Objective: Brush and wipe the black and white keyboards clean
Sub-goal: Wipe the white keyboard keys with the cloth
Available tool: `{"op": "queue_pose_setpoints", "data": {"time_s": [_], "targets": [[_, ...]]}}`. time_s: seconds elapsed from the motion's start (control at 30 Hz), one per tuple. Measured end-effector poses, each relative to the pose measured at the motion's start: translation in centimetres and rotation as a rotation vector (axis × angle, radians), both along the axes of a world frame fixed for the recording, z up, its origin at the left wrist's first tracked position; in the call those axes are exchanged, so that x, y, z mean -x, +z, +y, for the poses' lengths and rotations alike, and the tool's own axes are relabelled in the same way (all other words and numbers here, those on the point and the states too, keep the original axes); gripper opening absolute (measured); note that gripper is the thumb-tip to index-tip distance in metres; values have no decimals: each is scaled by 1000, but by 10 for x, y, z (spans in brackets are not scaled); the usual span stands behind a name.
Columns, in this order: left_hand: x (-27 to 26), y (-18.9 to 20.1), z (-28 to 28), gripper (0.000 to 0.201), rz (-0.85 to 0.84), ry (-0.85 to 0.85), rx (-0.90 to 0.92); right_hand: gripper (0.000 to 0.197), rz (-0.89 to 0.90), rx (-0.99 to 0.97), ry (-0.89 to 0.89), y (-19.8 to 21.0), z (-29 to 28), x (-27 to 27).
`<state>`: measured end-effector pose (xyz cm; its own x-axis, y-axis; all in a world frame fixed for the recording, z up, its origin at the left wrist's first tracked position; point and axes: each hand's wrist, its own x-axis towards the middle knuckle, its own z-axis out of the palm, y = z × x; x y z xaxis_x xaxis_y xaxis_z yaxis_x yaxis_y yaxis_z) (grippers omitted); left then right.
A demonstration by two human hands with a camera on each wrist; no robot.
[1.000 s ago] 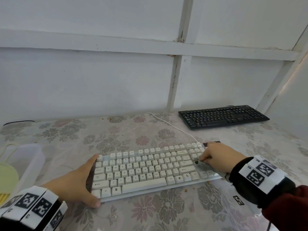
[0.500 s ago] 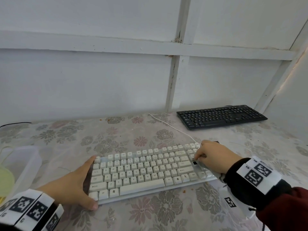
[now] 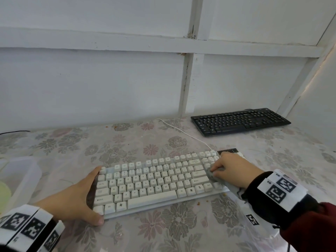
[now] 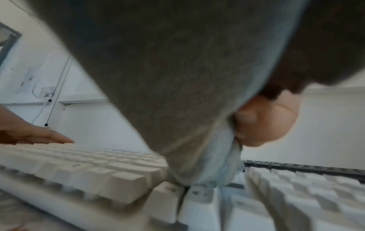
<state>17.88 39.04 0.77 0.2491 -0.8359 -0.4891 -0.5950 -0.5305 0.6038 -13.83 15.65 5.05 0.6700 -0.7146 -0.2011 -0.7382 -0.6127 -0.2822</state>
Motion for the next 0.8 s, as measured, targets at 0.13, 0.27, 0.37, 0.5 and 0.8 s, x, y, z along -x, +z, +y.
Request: {"op": "queue_pose_setpoints", "data": {"time_s": [0.13,0.27,0.37,0.5,0.8], "targets": [[0,-1,1,157,5,8,9,21,75,34,-84,7,-13,9],[0,0,1,162,9,-1,11,18,62,47,-111,10,-22,20],[1,0,1,166,6,-3,7,22,37,145,-142,20,-28,27],[0,0,-1,161,1,1,-18,21,1,168,-140,29,-29,36],[-3,-4,0,160,5,13,10,19,12,126,-167,3,-36,47]]}}
